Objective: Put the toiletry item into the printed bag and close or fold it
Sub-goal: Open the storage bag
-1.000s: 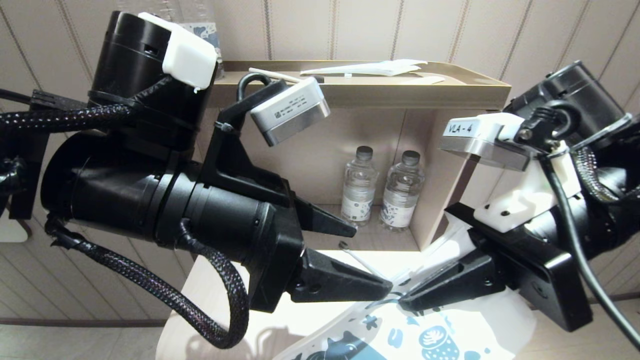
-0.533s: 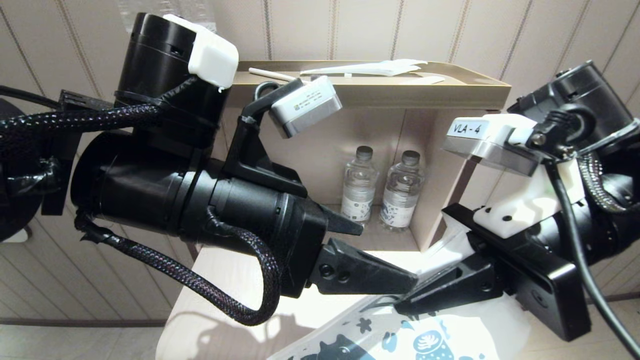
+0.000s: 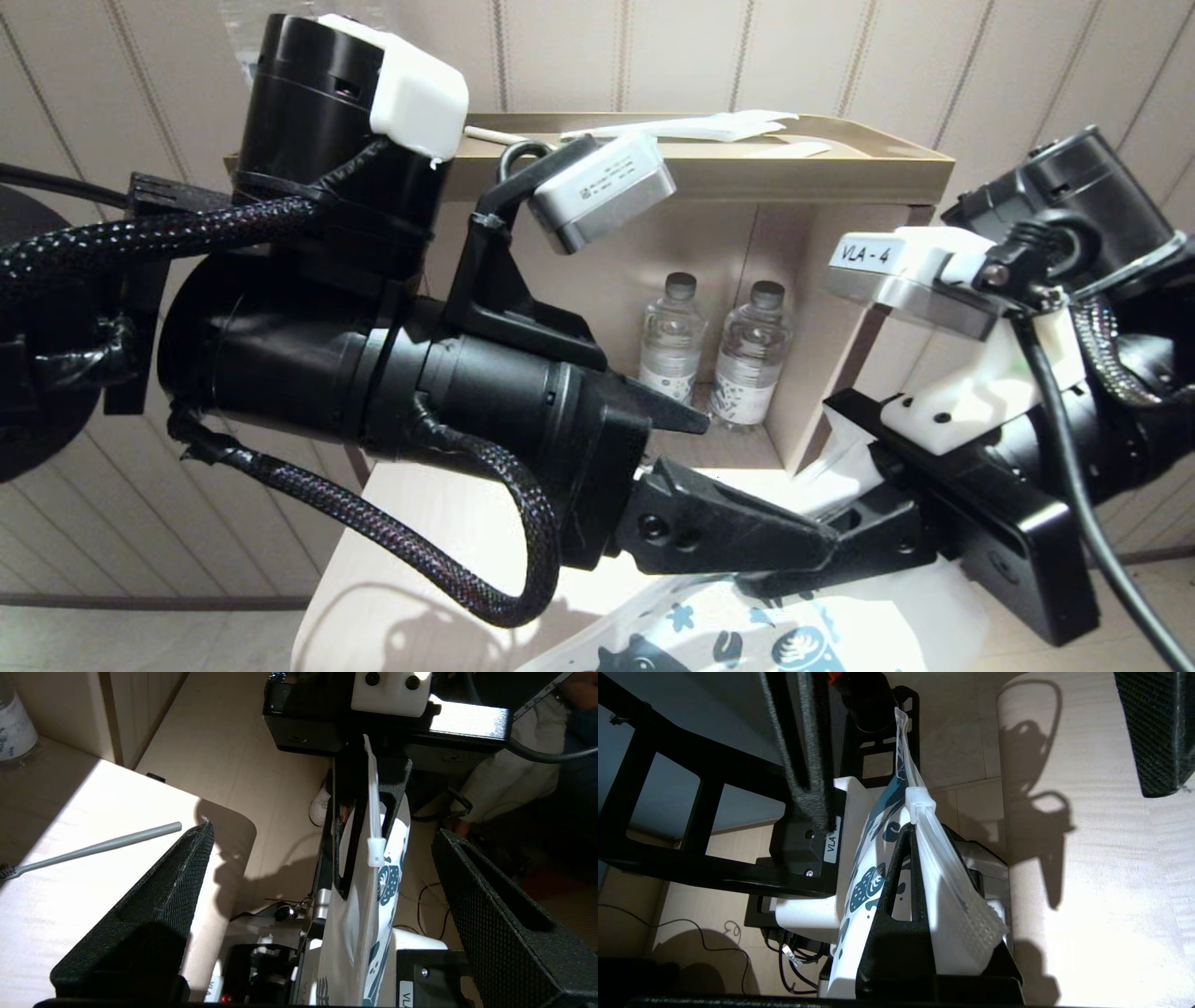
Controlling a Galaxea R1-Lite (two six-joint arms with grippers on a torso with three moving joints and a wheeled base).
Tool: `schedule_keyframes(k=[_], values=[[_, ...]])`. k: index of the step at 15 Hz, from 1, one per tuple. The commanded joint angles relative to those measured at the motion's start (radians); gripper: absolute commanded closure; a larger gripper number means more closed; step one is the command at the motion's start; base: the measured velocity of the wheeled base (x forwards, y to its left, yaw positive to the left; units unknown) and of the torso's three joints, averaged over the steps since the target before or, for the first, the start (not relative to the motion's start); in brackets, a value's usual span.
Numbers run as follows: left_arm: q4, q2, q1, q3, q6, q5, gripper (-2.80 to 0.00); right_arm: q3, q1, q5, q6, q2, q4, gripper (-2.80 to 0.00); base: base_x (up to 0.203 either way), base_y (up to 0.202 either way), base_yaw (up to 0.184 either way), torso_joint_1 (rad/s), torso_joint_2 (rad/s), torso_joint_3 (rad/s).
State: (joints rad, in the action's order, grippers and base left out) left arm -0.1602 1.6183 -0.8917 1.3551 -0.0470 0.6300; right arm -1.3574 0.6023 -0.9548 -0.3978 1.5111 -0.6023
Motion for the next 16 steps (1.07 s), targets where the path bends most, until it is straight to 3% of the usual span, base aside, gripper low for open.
schedule_keyframes(k=[1,10,11,12,16], values=[[-0.001,-0.001,-0.004,-0.009,0.001,0.004,-2.8,0.001,-0.001,-0.005,-0.003,0.0,-0.004,0.0,0.0,0.0,0.0,0.0,0.0,0.0],[0.031,0.01,-0.021,-0.022,0.006,0.004,-2.8,0.001,-0.001,-0.005,-0.001,0.001,-0.004,0.0,0.0,0.0,0.0,0.0,0.0,0.0],[0.031,0.011,-0.026,-0.022,0.006,0.0,-0.36,0.0,-0.001,-0.005,-0.001,0.002,-0.004,0.0,0.0,0.0,0.0,0.0,0.0,0.0],[0.033,0.01,-0.029,-0.025,0.006,-0.001,0.0,0.001,-0.001,-0.005,-0.001,0.001,-0.004,0.0,0.0,0.0,0.0,0.0,0.0,0.0],[0.034,0.006,-0.045,-0.034,0.01,0.002,0.0,0.001,-0.001,-0.005,0.001,0.0,-0.004,0.0,0.0,0.0,0.0,0.0,0.0,0.0]])
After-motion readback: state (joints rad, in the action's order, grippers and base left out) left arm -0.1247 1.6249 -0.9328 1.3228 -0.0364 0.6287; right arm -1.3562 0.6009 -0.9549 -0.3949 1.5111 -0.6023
